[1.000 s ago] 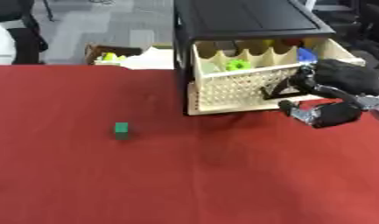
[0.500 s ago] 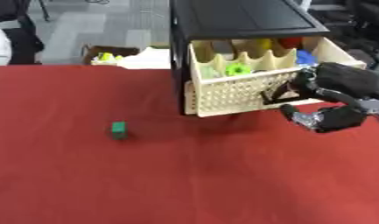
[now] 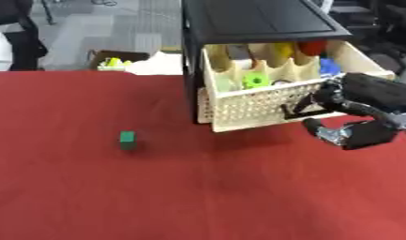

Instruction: Pick up objects from table and place into drawer.

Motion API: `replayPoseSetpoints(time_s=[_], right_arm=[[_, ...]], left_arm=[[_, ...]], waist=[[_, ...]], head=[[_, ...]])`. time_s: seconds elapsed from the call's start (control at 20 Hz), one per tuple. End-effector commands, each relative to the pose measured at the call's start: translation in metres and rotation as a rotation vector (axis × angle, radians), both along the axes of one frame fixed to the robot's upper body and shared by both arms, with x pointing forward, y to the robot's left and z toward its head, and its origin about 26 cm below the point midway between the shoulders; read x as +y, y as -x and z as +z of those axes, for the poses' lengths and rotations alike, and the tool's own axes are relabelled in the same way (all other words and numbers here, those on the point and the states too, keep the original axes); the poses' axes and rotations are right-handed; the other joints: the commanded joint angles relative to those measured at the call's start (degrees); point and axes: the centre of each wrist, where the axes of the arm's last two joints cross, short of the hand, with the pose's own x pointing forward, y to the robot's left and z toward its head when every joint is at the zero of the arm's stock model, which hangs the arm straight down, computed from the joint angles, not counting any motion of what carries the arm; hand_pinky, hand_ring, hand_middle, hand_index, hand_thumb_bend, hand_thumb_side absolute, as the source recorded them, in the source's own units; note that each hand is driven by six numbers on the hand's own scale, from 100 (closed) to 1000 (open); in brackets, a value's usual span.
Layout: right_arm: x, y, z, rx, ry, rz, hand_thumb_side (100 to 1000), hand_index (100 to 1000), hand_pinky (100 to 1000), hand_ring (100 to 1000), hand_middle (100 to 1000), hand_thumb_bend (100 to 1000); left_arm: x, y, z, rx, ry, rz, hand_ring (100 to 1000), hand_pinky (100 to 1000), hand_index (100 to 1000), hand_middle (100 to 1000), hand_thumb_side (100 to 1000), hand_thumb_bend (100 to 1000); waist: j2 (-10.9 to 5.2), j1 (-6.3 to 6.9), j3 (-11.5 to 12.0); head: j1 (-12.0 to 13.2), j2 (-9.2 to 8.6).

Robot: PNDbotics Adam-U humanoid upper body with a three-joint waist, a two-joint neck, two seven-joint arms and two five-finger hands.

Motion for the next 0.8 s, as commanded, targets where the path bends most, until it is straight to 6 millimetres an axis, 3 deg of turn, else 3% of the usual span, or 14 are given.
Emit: replayPoseSetpoints(time_s=[0.05, 0.8], right_arm=[[0.0037, 0.0029, 0.0087, -0.015, 0.008, 0.018, 1000, 544, 100, 100, 100, 100], [0.0127, 0.0070, -0.0003, 0.049, -0.045, 0.042, 1000, 541, 100, 100, 100, 100]], left_arm=[[0.0012, 0.0025, 0.0064, -0.020, -0.004, 0.002, 620, 580, 749, 712, 948, 100], [0.0020, 0.0026, 0.0062, -0.014, -0.003, 0.009, 621, 580, 748, 713, 952, 100]], waist=[[-1.22, -0.11, -0.39], [-1.42, -0.35, -1.83]], head=[[0.39, 0.51], [1.85, 0.98]])
